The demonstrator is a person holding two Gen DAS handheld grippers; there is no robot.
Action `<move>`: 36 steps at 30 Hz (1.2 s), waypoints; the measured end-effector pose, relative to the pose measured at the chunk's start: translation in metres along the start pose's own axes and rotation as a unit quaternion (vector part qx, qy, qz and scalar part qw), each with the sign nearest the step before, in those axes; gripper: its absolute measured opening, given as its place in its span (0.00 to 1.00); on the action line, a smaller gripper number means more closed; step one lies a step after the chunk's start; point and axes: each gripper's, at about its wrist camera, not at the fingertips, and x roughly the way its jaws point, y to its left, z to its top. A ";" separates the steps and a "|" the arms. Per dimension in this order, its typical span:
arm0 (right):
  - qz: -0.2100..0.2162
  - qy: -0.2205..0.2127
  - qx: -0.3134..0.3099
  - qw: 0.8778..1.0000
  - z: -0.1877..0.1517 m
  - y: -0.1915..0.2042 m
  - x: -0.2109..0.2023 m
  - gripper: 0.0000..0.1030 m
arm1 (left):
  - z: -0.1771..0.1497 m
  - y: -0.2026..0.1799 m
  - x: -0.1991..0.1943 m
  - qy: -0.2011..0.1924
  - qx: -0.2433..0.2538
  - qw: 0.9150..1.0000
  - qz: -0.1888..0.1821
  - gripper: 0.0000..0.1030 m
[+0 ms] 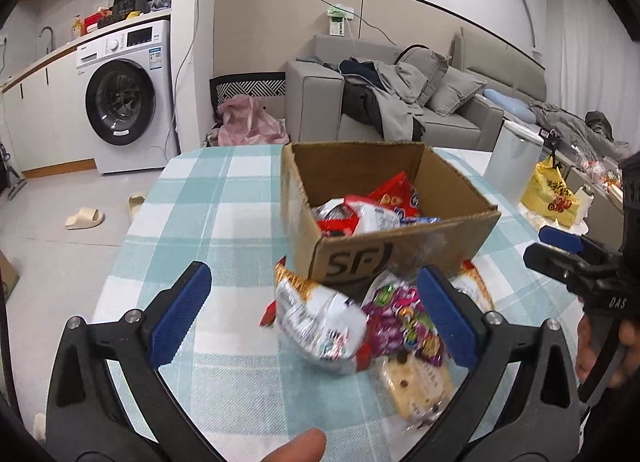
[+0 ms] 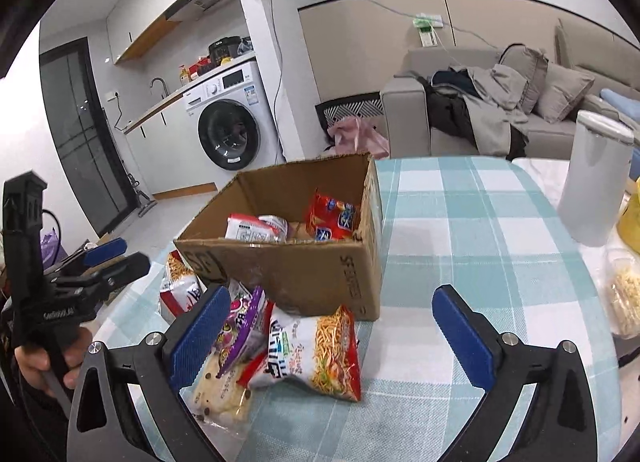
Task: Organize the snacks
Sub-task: 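Reach the right tool to the red-white noodle snack bag and grasp it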
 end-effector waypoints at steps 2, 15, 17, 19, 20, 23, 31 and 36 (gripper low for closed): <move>0.002 0.004 -0.002 1.000 -0.001 0.001 0.002 1.00 | -0.008 0.005 -0.005 0.001 0.001 1.000 0.006 1.00; 0.003 0.052 0.006 0.999 -0.011 -0.002 0.029 1.00 | -0.047 0.022 0.009 0.040 -0.008 0.999 0.011 0.99; 0.004 0.066 0.009 0.998 -0.014 -0.002 0.035 1.00 | -0.048 0.021 0.013 0.044 -0.007 0.999 0.012 0.99; 0.004 0.081 0.008 0.997 -0.018 -0.001 0.043 1.00 | -0.049 0.017 0.018 0.045 -0.002 0.999 0.014 0.99; 0.004 0.085 0.009 0.996 -0.020 0.000 0.045 1.00 | -0.050 0.016 0.020 0.050 0.000 0.999 0.014 1.00; 0.005 0.106 0.009 0.994 -0.027 0.002 0.055 1.00 | -0.052 0.012 0.025 0.057 0.000 0.998 0.012 1.00; 0.018 0.133 0.011 0.991 -0.043 0.008 0.075 1.00 | -0.055 0.016 0.034 0.068 -0.016 0.998 0.009 0.99; 0.023 0.131 0.010 0.991 -0.046 0.013 0.082 0.99 | -0.055 0.016 0.035 0.071 -0.015 0.997 0.010 0.99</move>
